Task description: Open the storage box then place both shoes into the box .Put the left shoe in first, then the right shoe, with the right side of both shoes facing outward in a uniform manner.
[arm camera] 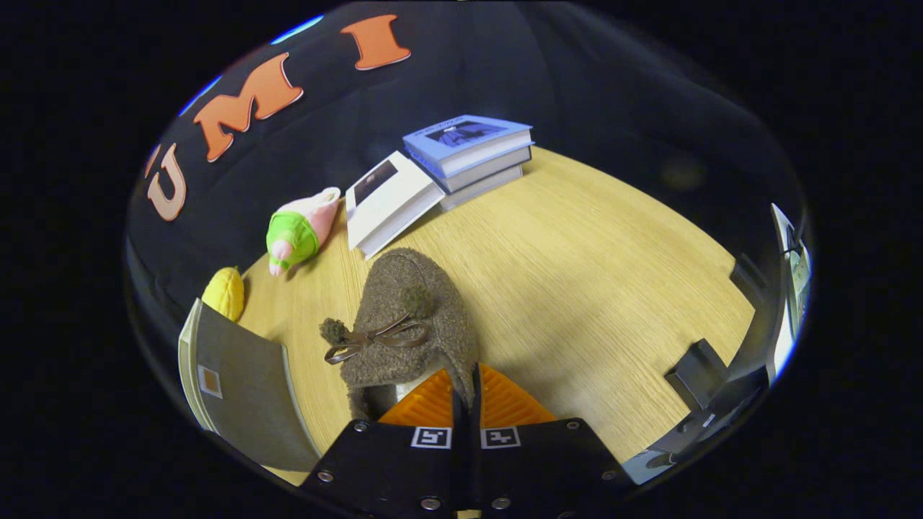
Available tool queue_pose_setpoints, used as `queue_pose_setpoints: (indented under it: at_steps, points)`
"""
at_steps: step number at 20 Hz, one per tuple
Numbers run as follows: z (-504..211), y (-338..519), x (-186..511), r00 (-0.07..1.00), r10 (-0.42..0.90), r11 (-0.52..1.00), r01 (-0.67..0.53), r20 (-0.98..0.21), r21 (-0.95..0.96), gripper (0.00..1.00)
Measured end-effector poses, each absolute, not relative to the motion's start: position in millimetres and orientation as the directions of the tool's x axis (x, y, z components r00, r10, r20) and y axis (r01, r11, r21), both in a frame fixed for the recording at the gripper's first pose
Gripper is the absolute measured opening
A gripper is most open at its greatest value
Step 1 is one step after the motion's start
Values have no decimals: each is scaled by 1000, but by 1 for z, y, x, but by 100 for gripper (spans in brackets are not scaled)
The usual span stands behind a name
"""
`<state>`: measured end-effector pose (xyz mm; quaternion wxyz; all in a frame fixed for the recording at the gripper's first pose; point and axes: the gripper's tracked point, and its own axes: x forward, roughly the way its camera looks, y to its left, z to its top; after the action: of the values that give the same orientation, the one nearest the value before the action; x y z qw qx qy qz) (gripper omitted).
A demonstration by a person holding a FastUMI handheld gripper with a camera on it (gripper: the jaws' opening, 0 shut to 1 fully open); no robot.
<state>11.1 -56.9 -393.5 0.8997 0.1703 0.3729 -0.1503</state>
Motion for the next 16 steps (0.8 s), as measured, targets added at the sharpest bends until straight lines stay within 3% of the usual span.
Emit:
queue_pose_setpoints:
  at_steps: [5, 9, 16]
  points:
    - [-319, 3, 12, 759, -137, 876, 392, -637, 279, 0]
    - [-268, 81, 15, 814, -53, 885, 306, -578, 350, 0]
    - [-250, 193, 15, 825, 52, 923, 176, -563, 342, 0]
